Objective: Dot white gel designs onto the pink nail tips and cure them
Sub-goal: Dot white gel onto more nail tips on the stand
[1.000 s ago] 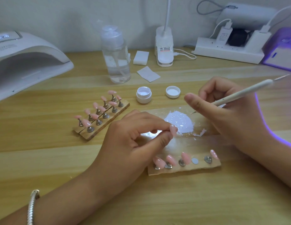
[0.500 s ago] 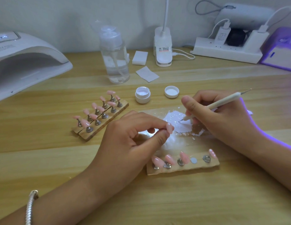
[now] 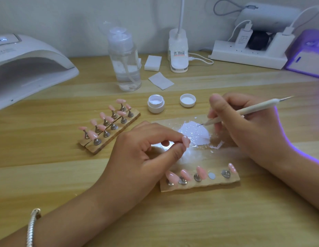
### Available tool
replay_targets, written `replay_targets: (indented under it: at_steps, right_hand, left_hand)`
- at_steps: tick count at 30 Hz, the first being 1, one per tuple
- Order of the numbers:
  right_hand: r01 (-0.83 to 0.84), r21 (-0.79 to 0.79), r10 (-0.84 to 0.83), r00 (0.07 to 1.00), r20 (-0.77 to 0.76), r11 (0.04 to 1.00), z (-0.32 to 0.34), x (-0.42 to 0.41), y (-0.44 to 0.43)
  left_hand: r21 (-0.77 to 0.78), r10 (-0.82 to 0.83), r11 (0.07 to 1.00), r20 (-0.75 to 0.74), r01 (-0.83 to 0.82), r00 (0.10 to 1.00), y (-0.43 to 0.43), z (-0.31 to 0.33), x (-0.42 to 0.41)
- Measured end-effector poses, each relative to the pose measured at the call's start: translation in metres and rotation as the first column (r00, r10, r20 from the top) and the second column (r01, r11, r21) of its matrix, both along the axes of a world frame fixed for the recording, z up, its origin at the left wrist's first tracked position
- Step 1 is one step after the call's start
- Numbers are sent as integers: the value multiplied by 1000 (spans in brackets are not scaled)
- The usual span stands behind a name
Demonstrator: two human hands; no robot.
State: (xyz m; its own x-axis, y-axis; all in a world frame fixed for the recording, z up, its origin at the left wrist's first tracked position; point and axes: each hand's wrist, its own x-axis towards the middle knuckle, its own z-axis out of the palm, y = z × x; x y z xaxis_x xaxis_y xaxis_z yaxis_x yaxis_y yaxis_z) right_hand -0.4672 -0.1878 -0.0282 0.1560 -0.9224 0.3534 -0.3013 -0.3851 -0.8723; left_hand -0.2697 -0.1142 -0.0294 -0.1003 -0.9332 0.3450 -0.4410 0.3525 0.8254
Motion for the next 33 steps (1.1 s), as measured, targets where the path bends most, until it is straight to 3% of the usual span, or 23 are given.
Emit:
replay_targets:
  at_steps: [3,6,9,12,15,22,33]
  right_hand:
    - [-5,-29,7,995,100,1000,10,1,4]
    - [-86,-2,85,974,210,996,20,8,13]
    - [-167,11,159,955,251,986,21,13,23]
    - [-216,-12,212,948,239,976,22,16,33]
    - [-228,-32,230,950,212,973,22,17,39]
    - [-205,-68,214,961,173,976,22,19,40]
    - [-197,-72,204,972,115,978,22,18,40]
  left_hand:
    - [9,-17,1000,-26,18,1000,0,-1,0]
    - [75,-59,995,-149,71,987,2,-2,0]
    - [88,-86,991,-176,103,981,4,-2,-2]
    - [85,-86,991,-176,102,981,3,-2,-1]
    - [24,-87,996,-67,89,994,3,0,0]
    - [22,-124,991,-157,129,980,3,-2,-1]
    - [-15,-85,996,-51,84,995,1,-3,0]
